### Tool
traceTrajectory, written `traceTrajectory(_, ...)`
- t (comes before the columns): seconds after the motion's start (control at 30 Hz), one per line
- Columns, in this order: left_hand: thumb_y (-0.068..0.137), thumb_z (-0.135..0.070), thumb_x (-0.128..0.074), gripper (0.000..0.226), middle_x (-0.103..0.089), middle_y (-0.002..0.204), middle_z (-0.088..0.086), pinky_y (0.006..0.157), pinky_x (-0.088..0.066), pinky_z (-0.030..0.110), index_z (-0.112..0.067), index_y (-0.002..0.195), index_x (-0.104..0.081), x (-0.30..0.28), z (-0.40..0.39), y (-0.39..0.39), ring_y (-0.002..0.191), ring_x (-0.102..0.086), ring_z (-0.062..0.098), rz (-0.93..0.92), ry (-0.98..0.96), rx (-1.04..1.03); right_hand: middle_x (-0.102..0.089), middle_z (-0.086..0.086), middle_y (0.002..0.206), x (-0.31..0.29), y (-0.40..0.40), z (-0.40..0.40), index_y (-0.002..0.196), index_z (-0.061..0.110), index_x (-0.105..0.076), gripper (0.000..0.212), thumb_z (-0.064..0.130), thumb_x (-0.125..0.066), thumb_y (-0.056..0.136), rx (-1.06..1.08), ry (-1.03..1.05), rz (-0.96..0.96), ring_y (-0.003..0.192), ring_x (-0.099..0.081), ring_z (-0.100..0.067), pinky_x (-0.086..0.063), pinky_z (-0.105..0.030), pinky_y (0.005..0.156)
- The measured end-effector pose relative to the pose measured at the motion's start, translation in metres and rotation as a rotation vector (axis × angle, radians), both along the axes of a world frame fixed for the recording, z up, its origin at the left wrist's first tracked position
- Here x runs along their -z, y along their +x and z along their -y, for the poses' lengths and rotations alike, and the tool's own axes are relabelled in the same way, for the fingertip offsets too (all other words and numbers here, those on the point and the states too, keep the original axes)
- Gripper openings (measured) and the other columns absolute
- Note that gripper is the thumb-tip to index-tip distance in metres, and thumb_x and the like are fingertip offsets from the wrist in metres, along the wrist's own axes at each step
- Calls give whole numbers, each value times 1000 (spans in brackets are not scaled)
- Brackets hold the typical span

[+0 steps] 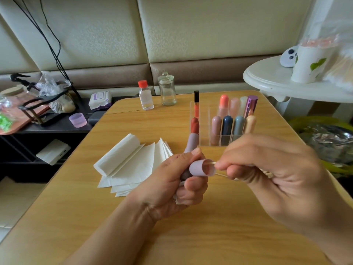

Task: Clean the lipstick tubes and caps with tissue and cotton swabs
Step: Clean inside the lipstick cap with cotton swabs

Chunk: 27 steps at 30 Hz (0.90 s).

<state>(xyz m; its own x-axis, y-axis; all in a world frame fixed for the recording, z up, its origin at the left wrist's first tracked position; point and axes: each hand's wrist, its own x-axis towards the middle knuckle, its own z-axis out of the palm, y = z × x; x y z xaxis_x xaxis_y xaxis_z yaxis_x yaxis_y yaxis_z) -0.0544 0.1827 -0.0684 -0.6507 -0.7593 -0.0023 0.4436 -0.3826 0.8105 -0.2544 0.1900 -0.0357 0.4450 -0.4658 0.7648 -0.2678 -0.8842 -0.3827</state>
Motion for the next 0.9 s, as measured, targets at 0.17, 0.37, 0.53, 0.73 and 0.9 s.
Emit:
traceTrajectory(0.17, 101, -36, -35, 48, -44, 50, -12, 37, -24, 12, -24, 71, -71, -3, -1, -2, 38, -30, -2, 67, -11, -18, -67, 1, 84, 4, -1, 2, 88, 4, -76, 19, 12, -60, 94, 78, -64, -29, 78, -61, -4, -42, -11, 80)
traceTrajectory(0.37, 95, -41, -53, 31, -48, 56, -10, 43, -35, 11, -21, 81, -72, 2, 2, -2, 44, -38, -2, 4, -79, 9, -67, 0, 79, 4, -1, 2, 84, 5, -75, 21, 15, -60, 94, 120, -57, 5, 73, -61, -6, -43, -12, 73)
traceTrajectory(0.53, 95, -38, -55, 27, -52, 63, -5, 50, -35, 14, -17, 88, -71, 7, 5, -1, 50, -41, 3, -19, -126, -4, -65, 4, 76, 4, -1, 1, 83, 7, -76, 22, 18, -61, 94, 138, -22, 14, 68, -59, -4, -42, -13, 66)
traceTrajectory(0.73, 94, -28, -62, 19, -54, 71, 5, 57, -37, 20, -10, 94, -66, 11, 7, -1, 57, -44, 10, -64, -155, -60, -61, 9, 68, 4, -1, 0, 82, 12, -76, 23, 23, -60, 94, 169, -2, 35, 61, -55, -5, -41, -18, 53)
traceTrajectory(0.9, 93, -23, -64, 16, -60, 78, 8, 61, -42, 22, -10, 101, -62, 13, 8, 0, 63, -51, 12, -102, -132, -66, -56, 19, 69, 3, 1, -2, 81, 12, -76, 24, 25, -60, 94, 173, 26, 57, 59, -54, -1, -38, -11, 54)
